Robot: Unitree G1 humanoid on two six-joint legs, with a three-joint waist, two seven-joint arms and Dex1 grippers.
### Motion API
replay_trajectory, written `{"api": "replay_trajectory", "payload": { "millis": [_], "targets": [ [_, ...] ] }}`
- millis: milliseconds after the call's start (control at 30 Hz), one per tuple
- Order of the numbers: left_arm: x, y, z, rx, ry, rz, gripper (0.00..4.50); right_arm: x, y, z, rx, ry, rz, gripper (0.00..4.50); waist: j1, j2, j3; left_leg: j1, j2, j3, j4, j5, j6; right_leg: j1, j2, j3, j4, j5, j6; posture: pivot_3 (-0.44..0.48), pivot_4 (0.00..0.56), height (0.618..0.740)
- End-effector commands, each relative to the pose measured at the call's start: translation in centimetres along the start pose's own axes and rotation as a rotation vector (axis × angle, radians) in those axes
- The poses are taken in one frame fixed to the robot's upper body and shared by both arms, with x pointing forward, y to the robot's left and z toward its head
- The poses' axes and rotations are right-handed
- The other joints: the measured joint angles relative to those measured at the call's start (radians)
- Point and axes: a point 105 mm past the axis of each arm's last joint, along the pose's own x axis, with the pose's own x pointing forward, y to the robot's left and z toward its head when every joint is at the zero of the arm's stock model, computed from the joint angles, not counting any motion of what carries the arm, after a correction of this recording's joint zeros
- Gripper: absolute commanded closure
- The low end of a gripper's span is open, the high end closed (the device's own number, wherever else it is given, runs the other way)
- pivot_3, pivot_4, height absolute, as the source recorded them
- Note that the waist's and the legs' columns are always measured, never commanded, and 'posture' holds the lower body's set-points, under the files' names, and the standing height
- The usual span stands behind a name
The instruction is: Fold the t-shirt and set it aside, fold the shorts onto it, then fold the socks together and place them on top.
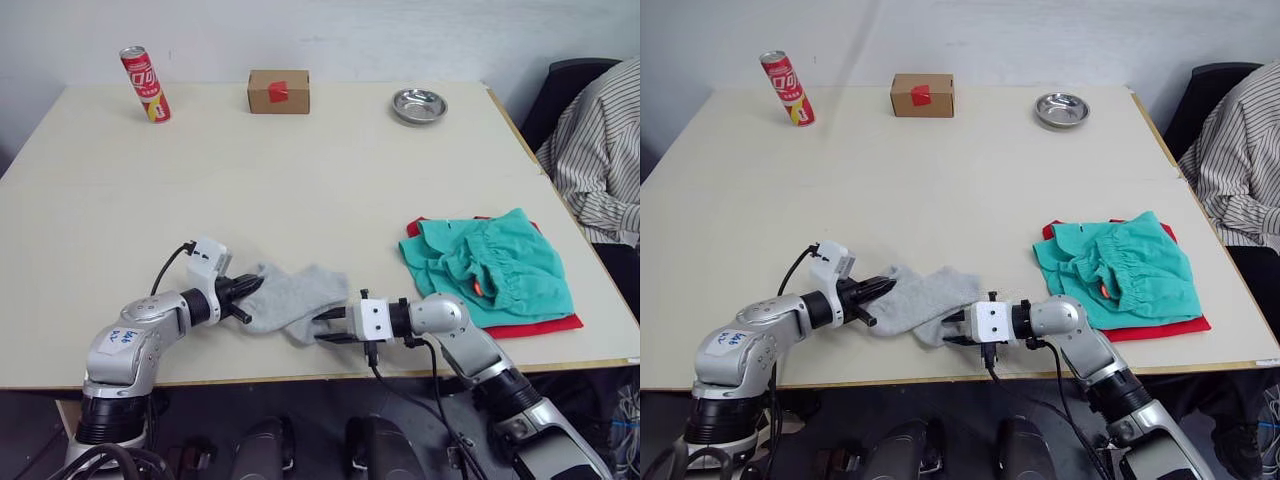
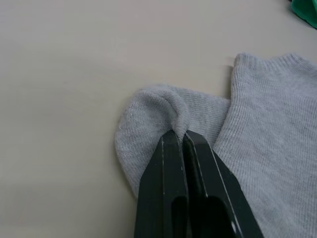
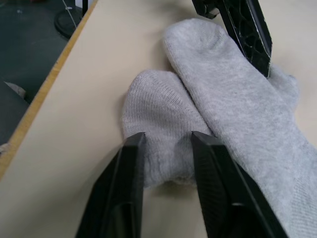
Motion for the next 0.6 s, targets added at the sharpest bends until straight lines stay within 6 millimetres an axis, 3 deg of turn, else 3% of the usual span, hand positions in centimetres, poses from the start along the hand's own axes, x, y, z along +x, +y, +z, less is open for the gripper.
{"api": "replay_trajectory", "payload": {
  "millis": [33,433,600],
  "targets": [
    [-0.2,-0.4,0.6,0.020,-0.029,-0.009,4.50,0.1,0.3,-0.1,-0.020,0.009,0.020,4.45,-0.001,0.000,0.000,0.000,0.000,0.000,0.000,0.000,0.000,0.000,0.000,0.000,0.000,0.000,0.000,0.000,0.150,0.740],
    [-1.1,-0.9,0.0,-0.007,-0.029,-0.006,4.50,-2.6,-0.9,-1.7,-0.002,0.088,0.037,4.48,0.001,0.000,0.000,0.001,0.000,0.000,0.000,-0.001,-0.001,0.000,0.000,0.000,0.000,0.000,0.000,0.000,0.150,0.740],
    [-1.7,-2.4,-0.7,-0.029,-0.029,-0.006,4.50,-4.2,-1.6,-3.0,-0.017,0.143,0.068,4.48,0.000,0.000,0.000,0.001,0.000,0.000,-0.001,-0.001,-0.001,0.001,-0.001,0.000,-0.001,0.000,0.000,0.000,0.150,0.740]
  ]
}}
